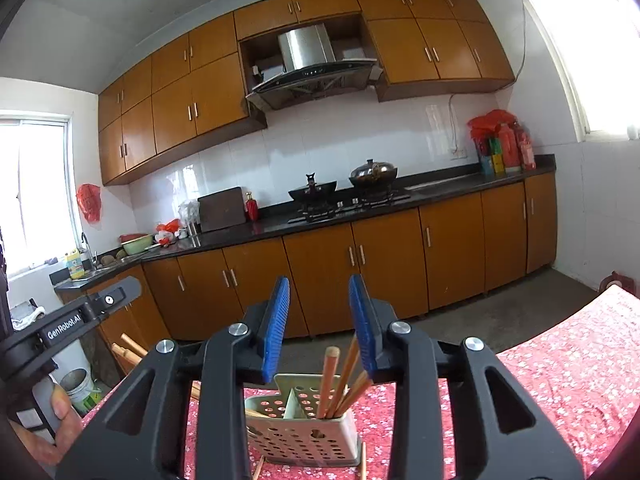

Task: Organize utensils
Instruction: 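Open the left tool over the holder while the right tool drops its chopstick in, then lower the left tool onto a chopstick and close it while the right tool grasps one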

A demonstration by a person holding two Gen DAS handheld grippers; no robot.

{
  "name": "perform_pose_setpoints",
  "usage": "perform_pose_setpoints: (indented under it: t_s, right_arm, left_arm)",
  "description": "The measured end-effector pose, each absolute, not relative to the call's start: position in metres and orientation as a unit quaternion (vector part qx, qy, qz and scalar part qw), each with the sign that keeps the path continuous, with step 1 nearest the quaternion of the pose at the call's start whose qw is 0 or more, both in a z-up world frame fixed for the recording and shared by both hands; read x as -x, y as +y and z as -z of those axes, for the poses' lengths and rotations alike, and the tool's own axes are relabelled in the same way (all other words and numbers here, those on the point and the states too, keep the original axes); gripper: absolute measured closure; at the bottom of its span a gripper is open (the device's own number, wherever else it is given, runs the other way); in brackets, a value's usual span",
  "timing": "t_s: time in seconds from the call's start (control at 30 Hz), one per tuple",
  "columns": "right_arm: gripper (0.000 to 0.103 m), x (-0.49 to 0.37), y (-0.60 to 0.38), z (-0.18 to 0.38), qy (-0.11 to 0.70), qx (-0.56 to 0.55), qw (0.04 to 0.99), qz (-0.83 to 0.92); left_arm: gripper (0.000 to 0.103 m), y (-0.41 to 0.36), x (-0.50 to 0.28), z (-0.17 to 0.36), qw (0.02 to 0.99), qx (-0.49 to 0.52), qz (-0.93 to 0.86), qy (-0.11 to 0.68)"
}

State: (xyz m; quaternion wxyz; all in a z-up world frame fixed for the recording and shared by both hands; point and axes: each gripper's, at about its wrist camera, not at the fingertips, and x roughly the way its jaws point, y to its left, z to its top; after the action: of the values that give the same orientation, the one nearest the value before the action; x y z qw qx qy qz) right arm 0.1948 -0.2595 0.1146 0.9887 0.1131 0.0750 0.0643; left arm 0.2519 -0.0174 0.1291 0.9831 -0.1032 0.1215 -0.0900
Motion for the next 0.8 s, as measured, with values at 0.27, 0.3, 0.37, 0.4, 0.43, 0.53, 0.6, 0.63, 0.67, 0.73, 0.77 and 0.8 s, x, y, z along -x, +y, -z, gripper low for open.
perform_pose_setpoints:
  t_s: [0.27,0.3,0.37,0.4,0.43,0.53,0.6,0.63,0.67,0.73,0.77,0.8]
  right_arm:
    - [0.060,-0.155,-0.290,-0.114,0.085,-0.106,0.990,-0.034]
    - [0.059,-0.150,-0.295,-0.107,0.097,-0.104,0.989,-0.027]
    - [0.058,-0.145,-0.303,-0.089,0.131,-0.098,0.986,-0.016]
    - [0.058,-0.145,-0.307,-0.075,0.157,-0.094,0.983,-0.013]
    - [0.058,-0.146,-0.308,-0.065,0.177,-0.091,0.980,-0.013]
    - [0.058,-0.151,-0.308,-0.021,0.259,-0.084,0.962,-0.013]
    - [0.058,-0.154,-0.303,0.008,0.313,-0.096,0.944,-0.035]
    - [0.060,-0.153,-0.297,0.019,0.333,-0.103,0.936,-0.048]
    - [0.064,-0.153,-0.292,0.029,0.349,-0.105,0.929,-0.059]
    - [0.067,-0.155,-0.275,0.047,0.380,-0.092,0.917,-0.081]
    - [0.069,-0.154,-0.269,0.053,0.388,-0.085,0.914,-0.085]
    - [0.071,-0.154,-0.261,0.060,0.398,-0.076,0.910,-0.089]
  left_arm:
    - [0.075,0.017,-0.202,-0.129,0.986,0.098,0.053,0.121]
    - [0.073,0.024,-0.193,-0.121,0.986,0.095,0.045,0.128]
    - [0.071,0.035,-0.183,-0.107,0.985,0.092,0.032,0.144]
    - [0.070,0.044,-0.177,-0.093,0.983,0.090,0.022,0.160]
    - [0.070,0.048,-0.175,-0.083,0.981,0.087,0.015,0.174]
    - [0.070,0.062,-0.173,-0.039,0.970,0.074,-0.002,0.233]
    - [0.070,0.066,-0.175,-0.012,0.959,0.070,-0.006,0.276]
    - [0.070,0.067,-0.175,0.001,0.952,0.073,-0.003,0.298]
    - [0.070,0.067,-0.175,0.012,0.946,0.076,0.002,0.314]
    - [0.071,0.063,-0.173,0.028,0.938,0.079,0.017,0.338]
    - [0.071,0.059,-0.173,0.032,0.935,0.078,0.023,0.344]
    - [0.071,0.054,-0.172,0.036,0.933,0.076,0.032,0.350]
